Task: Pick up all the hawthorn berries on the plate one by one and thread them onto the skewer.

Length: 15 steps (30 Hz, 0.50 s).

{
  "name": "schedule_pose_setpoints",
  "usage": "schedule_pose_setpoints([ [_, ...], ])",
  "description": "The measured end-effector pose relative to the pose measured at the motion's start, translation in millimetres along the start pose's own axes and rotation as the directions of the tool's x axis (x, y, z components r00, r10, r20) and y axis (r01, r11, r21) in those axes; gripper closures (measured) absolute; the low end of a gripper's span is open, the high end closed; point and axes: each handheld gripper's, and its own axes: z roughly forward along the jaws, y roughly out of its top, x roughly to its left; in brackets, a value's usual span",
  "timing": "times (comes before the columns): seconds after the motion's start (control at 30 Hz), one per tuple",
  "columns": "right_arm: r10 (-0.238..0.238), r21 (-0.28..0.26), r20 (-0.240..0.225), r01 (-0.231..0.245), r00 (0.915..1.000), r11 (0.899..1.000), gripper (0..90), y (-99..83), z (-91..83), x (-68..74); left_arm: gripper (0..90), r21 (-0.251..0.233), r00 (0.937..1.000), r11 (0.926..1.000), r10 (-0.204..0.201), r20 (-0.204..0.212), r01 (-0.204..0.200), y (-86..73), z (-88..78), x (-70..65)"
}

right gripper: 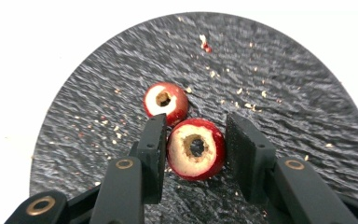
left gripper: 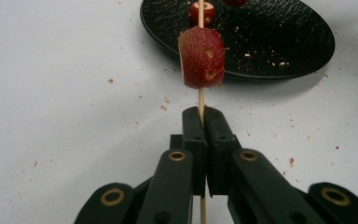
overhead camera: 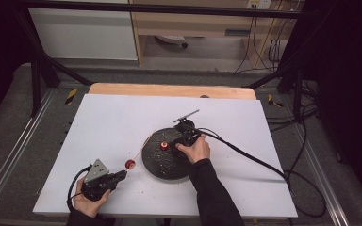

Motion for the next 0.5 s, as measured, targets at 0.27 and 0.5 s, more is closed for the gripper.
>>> schedule_pose_setpoints([
  [0.27,0.004,-0.106,-0.052,-0.010,0.9986,0.994,60.3,-9.6,-21.2,-0.5,87.9,-0.002,1.0000,1.0000,0.003,0.001,-0.003,0.4,0.2,-2.1],
  [0.5,0.026,-0.202,-0.104,-0.047,0.9942,0.978,60.3,-25.9,-33.8,-2.3,87.9,-0.002,1.0000,1.0000,0.005,0.000,-0.005,0.4,0.8,-3.2],
])
